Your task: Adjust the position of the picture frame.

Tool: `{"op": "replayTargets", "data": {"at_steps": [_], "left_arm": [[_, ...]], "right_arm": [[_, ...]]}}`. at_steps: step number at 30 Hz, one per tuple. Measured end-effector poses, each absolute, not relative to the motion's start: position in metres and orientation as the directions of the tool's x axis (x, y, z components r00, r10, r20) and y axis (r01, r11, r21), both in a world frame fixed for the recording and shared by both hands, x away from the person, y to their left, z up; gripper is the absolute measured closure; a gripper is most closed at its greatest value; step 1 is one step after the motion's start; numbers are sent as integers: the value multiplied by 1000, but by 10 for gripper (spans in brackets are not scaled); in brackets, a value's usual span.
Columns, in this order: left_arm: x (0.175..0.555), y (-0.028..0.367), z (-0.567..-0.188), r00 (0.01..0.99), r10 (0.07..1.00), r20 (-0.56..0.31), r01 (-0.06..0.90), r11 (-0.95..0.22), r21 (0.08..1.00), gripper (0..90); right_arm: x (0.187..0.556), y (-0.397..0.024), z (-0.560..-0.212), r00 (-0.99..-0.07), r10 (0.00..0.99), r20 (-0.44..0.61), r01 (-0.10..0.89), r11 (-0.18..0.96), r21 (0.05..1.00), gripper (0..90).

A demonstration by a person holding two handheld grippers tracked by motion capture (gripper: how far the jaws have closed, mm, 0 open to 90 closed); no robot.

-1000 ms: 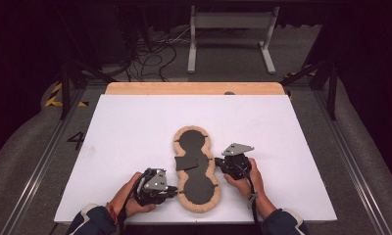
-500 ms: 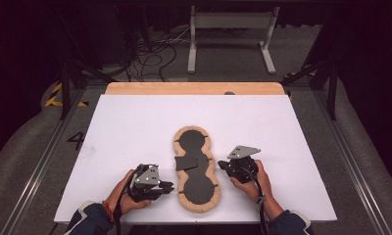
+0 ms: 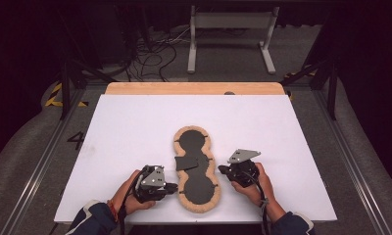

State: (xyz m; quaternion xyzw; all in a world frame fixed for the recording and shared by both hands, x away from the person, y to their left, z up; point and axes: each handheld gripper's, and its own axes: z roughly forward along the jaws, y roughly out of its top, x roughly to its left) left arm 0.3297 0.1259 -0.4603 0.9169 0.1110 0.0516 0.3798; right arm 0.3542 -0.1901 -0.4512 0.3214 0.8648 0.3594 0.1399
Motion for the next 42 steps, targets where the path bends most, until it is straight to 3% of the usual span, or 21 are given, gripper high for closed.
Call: {"op": "replayTargets", "data": {"at_steps": [16,21,26,42], "left_arm": [[320,114,-462,965,263,1,184,-676,713,876],[316,102,-463,968,252,0,175,-673,719,847],[312,95,-463,965,262,28,166,-687,707,833],[319,58,-461,974,212,74,101,-710,697,866]], "right_arm": [[370,-183,-452,-778,629,0,455,562,691,900],[380,-170,-447,-799,601,4,421,555,717,900],[381,-167,-436,-792,608,-52,400,582,708,898],[345,-228,-427,-695,719,-30,463,479,746,882]]}}
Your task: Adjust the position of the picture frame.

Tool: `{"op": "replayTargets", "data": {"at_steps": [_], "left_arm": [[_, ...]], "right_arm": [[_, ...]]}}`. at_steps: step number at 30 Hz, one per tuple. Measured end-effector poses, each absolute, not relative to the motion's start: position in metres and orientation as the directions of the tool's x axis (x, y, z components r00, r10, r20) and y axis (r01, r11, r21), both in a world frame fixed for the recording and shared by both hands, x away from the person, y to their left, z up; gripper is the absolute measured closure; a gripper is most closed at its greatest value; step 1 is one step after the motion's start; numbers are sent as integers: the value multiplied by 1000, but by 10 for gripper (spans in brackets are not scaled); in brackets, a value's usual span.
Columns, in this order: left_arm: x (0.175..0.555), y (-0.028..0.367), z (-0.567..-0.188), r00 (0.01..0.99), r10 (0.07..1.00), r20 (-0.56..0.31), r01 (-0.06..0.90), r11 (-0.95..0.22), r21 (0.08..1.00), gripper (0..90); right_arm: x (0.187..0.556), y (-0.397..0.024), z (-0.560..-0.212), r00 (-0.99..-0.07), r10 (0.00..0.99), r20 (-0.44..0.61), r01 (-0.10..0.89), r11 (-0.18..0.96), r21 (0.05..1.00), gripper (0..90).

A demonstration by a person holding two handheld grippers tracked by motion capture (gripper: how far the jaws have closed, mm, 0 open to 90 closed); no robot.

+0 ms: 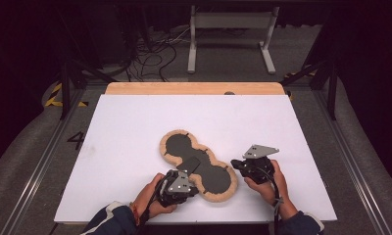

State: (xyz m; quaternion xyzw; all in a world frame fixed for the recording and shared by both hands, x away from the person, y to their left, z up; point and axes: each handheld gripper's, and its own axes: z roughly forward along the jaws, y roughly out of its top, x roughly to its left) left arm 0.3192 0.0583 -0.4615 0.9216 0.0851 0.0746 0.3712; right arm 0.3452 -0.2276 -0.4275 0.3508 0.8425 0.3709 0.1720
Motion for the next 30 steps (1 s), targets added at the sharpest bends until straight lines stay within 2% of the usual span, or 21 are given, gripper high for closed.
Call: {"op": "replayTargets", "data": {"at_steps": [14,21,26,28,30], "left_arm": [[327,30,-460,974,209,81,96,-713,694,874],[324,46,-449,978,190,83,70,-678,732,851],[337,96,-421,944,320,78,127,-572,810,845],[344,112,-416,916,385,110,136,-557,819,836],[359,134,-415,881,468,66,204,-502,840,830]], "right_arm": [[310,-256,-433,-635,772,23,515,401,757,866],[296,-263,-436,-639,768,33,522,402,753,864],[287,-262,-439,-654,756,33,519,416,747,864],[283,-261,-440,-661,750,31,517,425,743,863],[282,-259,-441,-666,745,34,515,427,743,864]]}}
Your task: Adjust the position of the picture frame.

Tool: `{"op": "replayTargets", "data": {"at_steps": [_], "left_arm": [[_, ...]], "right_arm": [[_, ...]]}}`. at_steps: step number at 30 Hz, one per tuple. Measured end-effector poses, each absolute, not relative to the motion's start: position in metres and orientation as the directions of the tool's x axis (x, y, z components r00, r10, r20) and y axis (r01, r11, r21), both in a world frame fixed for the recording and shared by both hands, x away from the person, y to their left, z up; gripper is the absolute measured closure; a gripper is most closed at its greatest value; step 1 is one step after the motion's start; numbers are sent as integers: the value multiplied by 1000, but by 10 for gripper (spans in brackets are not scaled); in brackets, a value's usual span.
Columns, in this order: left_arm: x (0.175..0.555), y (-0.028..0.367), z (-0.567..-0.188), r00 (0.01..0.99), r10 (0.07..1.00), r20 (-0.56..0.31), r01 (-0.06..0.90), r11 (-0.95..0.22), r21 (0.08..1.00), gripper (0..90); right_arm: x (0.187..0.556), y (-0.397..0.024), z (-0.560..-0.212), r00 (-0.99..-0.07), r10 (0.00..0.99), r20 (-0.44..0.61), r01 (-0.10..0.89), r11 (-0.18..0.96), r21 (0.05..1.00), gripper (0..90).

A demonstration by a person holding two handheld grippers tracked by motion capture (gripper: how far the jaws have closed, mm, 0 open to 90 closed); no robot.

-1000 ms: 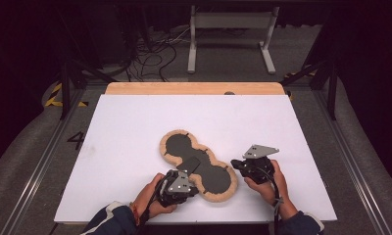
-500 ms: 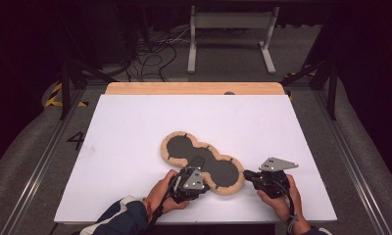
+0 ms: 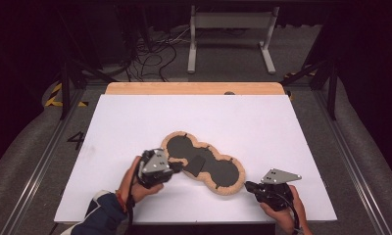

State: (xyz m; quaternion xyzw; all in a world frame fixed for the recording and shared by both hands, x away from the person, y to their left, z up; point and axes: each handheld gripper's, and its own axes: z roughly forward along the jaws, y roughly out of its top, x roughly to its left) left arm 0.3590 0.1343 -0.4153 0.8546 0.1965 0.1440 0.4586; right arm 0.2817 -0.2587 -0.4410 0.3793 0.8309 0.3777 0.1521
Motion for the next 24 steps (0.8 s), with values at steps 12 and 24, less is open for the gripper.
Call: {"op": "replayTargets", "data": {"at_steps": [12,24], "left_arm": [[424,165,-434,742,670,-5,378,-413,828,779],[462,154,-451,660,751,16,451,-413,792,720]], "right_arm": [[276,-236,-446,-730,682,37,493,489,720,869],[274,-229,-450,-753,657,37,485,516,706,881]]}}
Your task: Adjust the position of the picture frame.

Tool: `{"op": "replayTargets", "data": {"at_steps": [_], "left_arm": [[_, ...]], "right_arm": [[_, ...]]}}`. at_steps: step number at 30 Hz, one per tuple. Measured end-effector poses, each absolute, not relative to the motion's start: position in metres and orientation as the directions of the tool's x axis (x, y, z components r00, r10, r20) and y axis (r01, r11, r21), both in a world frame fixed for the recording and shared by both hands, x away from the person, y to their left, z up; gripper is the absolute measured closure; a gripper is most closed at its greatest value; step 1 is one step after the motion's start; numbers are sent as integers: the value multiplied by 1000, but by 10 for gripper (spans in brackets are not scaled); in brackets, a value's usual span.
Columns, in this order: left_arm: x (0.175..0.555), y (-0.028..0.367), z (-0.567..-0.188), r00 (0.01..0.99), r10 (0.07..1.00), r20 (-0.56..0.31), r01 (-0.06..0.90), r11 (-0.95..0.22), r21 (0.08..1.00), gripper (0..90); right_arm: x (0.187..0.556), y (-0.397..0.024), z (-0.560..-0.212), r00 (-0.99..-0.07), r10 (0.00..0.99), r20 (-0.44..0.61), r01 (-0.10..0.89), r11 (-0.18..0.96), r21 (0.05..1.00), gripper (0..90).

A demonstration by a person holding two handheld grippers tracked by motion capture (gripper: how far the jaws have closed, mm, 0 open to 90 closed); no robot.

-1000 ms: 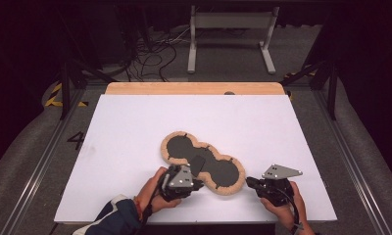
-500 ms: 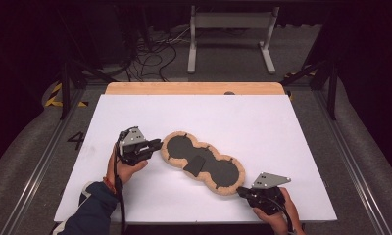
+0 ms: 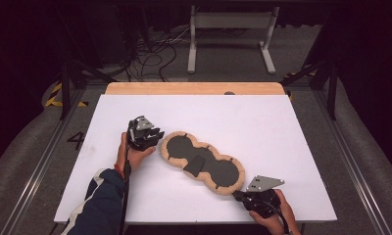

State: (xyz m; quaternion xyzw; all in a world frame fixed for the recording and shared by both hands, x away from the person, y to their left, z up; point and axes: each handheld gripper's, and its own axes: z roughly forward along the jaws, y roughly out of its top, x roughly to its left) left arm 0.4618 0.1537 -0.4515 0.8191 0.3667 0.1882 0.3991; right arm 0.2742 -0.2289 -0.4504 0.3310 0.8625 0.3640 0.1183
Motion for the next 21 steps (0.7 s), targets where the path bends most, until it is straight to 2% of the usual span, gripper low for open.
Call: {"op": "replayTargets", "data": {"at_steps": [4,13,21], "left_arm": [[467,141,-456,679,733,40,447,-455,770,716],[468,141,-457,722,691,29,449,-500,740,812],[463,151,-457,754,657,-15,454,-505,734,778]], "right_arm": [[276,-230,-451,-747,663,43,494,512,703,893],[277,-232,-451,-734,679,25,498,512,700,900],[282,-242,-451,-690,724,16,522,482,703,900]]}}
